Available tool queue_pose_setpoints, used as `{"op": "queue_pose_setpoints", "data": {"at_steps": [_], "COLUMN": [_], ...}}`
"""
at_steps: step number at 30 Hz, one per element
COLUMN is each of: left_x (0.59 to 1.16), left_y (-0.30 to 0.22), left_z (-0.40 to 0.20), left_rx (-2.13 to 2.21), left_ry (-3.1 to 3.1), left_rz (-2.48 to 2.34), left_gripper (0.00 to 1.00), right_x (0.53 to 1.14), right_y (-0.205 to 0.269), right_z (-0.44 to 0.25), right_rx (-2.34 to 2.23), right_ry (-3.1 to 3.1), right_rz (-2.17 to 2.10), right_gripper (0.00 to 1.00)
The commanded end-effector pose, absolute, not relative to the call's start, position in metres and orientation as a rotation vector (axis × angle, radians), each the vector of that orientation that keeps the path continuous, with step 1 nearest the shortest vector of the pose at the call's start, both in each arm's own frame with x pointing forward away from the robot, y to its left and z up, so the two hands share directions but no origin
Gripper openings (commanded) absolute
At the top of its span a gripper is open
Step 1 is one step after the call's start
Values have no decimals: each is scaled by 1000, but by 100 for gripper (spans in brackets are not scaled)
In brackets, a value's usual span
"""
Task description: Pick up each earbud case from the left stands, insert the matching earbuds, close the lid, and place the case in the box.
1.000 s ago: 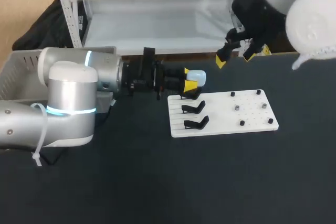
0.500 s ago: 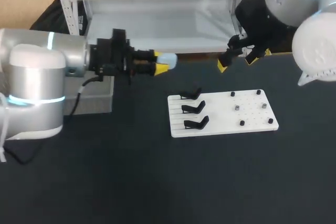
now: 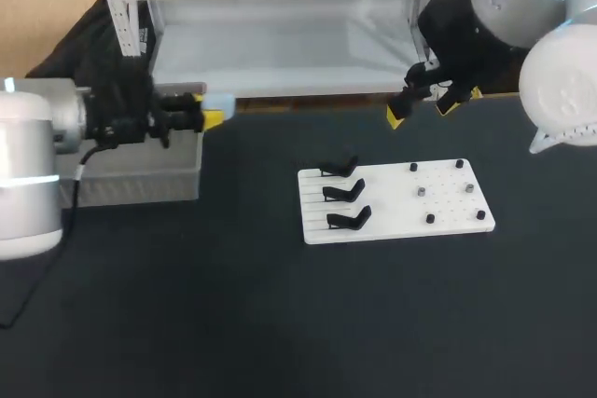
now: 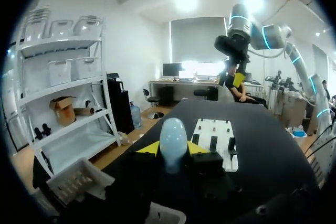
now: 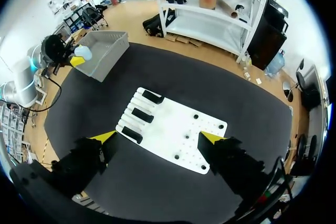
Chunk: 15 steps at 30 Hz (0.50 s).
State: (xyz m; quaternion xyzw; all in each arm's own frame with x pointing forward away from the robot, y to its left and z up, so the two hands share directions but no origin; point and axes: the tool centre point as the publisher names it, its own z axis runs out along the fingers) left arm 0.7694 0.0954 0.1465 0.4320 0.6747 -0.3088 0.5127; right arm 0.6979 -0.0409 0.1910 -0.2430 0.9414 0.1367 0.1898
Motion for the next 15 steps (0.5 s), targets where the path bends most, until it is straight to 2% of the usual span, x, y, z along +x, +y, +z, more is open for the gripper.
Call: {"op": "queue_pose_setpoints", "data": {"at_steps": [1, 15], "left_x": [769, 835], "left_y": [124, 217], "left_z": [138, 128], "left_rx": [906, 882], "left_ry": [1648, 1715], "left_rz": [-657, -643], "left_gripper": [0, 0], "right_x": [696, 696], "right_y": [-41, -41], "right_z": [191, 191], "right_rx": [-678, -678], "right_ry": [2641, 2641], "right_rz": [382, 382], "right_gripper": [100, 100]}}
